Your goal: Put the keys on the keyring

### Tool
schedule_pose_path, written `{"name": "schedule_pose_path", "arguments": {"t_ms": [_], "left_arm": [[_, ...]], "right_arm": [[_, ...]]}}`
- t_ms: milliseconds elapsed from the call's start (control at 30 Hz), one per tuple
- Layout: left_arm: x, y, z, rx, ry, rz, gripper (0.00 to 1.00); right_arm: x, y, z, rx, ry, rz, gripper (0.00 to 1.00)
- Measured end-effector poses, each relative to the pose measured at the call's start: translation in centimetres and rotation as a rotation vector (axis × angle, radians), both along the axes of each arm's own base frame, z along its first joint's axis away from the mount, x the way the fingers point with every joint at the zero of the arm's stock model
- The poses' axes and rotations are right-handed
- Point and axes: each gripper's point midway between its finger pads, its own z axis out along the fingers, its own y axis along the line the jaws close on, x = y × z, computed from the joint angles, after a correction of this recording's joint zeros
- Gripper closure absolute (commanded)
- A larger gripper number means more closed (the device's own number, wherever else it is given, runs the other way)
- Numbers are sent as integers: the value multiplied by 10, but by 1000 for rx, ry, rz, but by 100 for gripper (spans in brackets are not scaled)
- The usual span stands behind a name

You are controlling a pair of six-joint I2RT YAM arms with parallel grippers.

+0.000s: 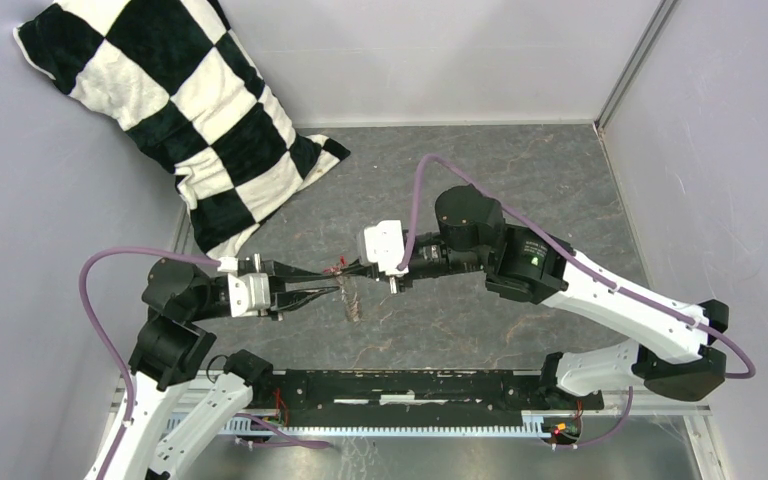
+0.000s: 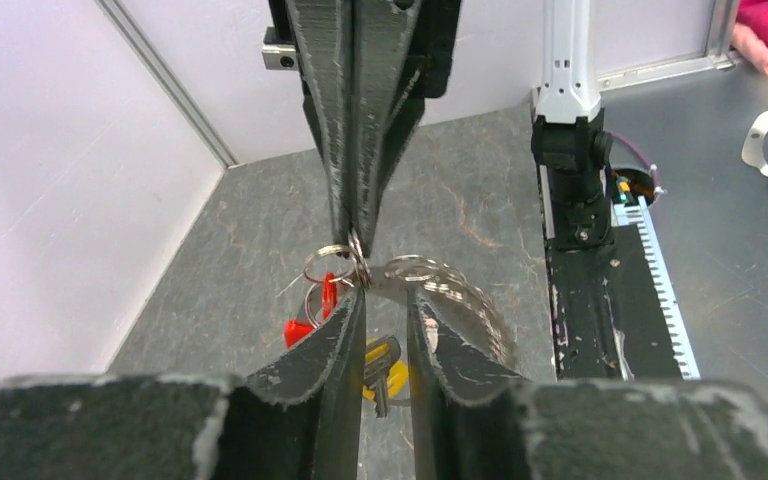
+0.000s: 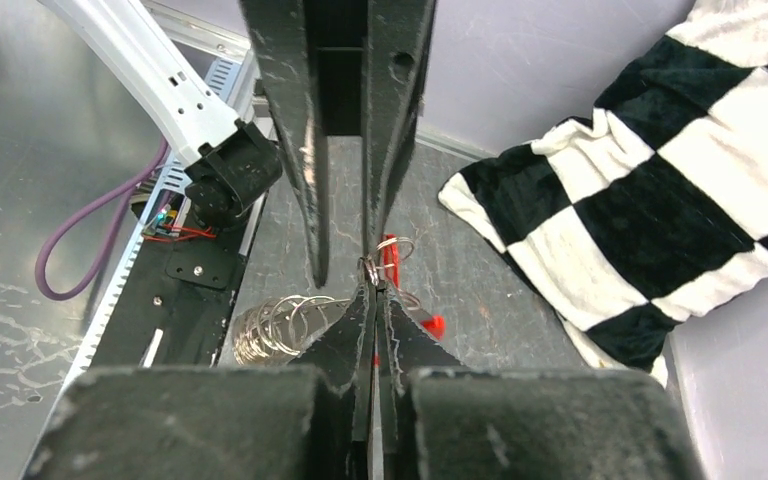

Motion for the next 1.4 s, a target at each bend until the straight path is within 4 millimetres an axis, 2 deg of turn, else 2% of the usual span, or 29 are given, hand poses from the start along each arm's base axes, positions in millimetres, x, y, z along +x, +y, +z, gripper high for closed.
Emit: {"name": "schedule_pose_path", "arguments": {"t_ms": [267, 433, 500, 633, 700, 767, 833, 900, 1033, 1400], "left_arm": [[-7, 7, -6, 71, -38, 6, 70], [-5, 13, -7, 109, -90, 37, 73], [-1, 14, -4, 112, -115, 62, 66], [7, 16, 3, 93, -134, 106, 60], [7, 14, 4, 86, -120, 97, 43], [4, 10, 2, 87, -85, 61, 35], [-2, 6, -3, 100, -31, 11, 31], [-6, 3, -8, 116, 19, -33, 30], [-8, 1, -17, 139, 91, -61, 40], [15, 3, -13, 70, 109, 74, 45]], "right_arm": [[16, -13, 4, 14, 44, -7, 100], [9, -16, 0, 0, 76, 46, 100], [3, -17, -1, -4, 89, 78, 100], [-5, -15, -7, -22, 122, 126, 100], [-7, -14, -11, -32, 136, 139, 100], [-8, -13, -12, -36, 142, 143, 99], [-8, -13, -12, -35, 142, 146, 100], [-8, -13, -12, -35, 142, 146, 100], [-8, -13, -12, -34, 141, 146, 100], [-7, -10, -5, -6, 142, 143, 100]]}}
